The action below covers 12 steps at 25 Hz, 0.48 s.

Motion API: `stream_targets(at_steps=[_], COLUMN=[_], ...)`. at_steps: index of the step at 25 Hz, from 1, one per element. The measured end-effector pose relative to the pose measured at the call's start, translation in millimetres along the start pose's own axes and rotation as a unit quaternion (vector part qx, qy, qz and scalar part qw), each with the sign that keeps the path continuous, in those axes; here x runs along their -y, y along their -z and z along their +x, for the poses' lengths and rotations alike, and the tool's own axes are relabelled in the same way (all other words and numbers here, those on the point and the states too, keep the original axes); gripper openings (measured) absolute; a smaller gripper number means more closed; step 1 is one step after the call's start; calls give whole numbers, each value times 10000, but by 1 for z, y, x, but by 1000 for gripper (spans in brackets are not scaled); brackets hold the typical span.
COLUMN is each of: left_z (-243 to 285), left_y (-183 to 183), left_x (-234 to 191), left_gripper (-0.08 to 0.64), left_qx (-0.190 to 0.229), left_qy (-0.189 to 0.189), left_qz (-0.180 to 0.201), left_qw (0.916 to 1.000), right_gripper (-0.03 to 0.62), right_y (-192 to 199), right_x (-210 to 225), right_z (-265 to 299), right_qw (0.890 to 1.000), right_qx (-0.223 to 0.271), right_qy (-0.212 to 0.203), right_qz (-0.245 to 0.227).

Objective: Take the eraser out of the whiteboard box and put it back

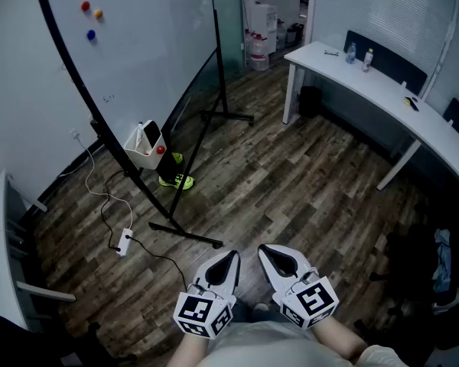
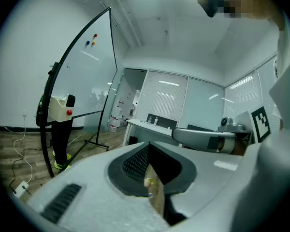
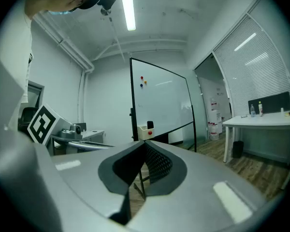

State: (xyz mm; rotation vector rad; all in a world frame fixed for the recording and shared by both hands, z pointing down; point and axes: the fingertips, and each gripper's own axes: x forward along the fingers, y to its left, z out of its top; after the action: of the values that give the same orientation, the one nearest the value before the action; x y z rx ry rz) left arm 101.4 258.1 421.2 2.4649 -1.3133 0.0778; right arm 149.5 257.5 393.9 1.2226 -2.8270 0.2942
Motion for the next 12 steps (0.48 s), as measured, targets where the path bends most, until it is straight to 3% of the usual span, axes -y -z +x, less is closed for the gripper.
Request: stream_targets(at_steps=[12], left_z=[9], left_y=[4], left_x=[26], left_gripper=[2], left_qx=[-14], left_qy=[-124], left_qz=[199], left_qw=[9997], right_gripper=[-5], right_y=[-2], right_x=[16], right_z=[-29], right_qw=[9998], right_qx=[116], right_qy=[-119], right_qz=[-124])
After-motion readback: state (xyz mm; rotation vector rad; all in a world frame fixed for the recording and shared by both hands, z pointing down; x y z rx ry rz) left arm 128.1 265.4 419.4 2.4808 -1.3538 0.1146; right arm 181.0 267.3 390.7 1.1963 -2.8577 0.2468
